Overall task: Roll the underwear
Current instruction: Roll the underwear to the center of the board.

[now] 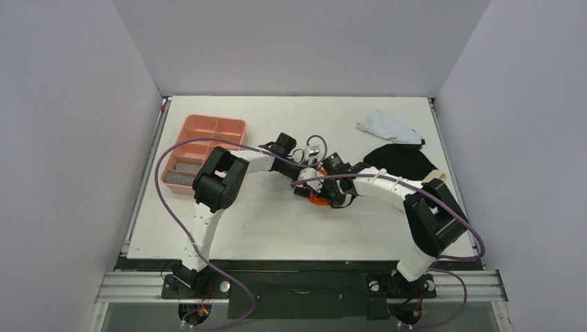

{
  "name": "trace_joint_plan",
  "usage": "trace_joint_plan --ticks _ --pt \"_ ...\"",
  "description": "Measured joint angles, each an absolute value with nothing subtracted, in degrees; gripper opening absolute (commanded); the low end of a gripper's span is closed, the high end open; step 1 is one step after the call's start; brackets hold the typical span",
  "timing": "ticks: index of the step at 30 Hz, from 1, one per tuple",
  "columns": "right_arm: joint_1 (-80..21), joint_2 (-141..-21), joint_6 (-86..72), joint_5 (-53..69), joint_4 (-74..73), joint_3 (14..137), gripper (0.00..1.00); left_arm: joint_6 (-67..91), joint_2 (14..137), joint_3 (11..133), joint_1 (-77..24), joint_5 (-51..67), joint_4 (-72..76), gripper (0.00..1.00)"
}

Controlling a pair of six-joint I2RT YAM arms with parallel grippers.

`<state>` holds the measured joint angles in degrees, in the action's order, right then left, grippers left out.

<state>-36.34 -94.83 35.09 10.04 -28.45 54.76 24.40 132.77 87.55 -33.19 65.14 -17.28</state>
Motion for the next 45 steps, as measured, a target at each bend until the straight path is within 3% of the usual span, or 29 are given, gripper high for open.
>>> trace_joint_plan --ticks 3,18,26,33,37,45 --pt "-34.5 -94.8 34.9 15.0 -31.0 57.3 0.0 25.0 131.6 86.3 -32.0 65.8 -16.1 0.86" --pt "-28.9 -101.8 35.1 28.8 -39.6 63.9 0.0 23.3 125.1 79.2 -23.0 60.6 -14.1 0.91" --pt "-27.2 -104.3 35.8 31.8 -45.7 67.0 0.0 21.2 121.9 75.1 -21.7 58.0 -10.2 0.85" --pt "-23.0 -115.5 40.8 40.1 -60.0 79.3 0.0 13.6 111.4 63.3 -22.2 50.3 -6.1 0.84" --pt "-21.4 -121.6 45.5 44.5 -68.3 85.5 0.0 5.7 103.8 57.6 -25.1 45.5 -4.7 0.87" --pt "-20.7 -130.1 55.0 49.3 -84.3 90.3 0.0 -13.0 94.2 53.1 -43.3 34.8 1.9 0.92"
